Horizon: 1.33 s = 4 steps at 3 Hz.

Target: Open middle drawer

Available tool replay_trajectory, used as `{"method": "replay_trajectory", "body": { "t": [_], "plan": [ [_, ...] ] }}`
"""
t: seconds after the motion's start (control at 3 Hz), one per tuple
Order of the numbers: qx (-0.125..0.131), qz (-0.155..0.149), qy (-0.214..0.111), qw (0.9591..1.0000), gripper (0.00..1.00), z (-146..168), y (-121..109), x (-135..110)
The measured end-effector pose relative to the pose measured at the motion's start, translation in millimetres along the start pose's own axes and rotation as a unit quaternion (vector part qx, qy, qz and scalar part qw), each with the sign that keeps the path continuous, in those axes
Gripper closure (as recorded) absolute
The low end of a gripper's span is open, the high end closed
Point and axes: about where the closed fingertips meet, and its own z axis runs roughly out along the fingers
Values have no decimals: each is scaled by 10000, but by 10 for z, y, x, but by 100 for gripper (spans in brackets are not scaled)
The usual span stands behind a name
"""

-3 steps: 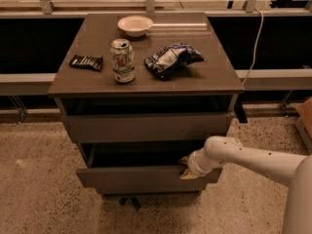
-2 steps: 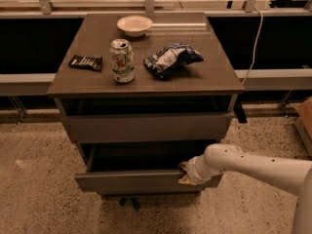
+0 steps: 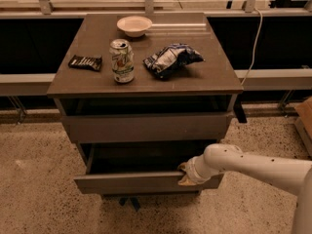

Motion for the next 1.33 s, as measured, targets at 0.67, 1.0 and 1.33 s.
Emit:
{"method": "replay_trajectory", "body": {
  "t": [0.67,1.0,1.33],
  "plan": [
    [0,0,0,10000,100,0,0,0],
    [0,0,0,10000,83,0,1,0],
    [-6,0,-2,10000,59,6,5,-2]
  ]
}}
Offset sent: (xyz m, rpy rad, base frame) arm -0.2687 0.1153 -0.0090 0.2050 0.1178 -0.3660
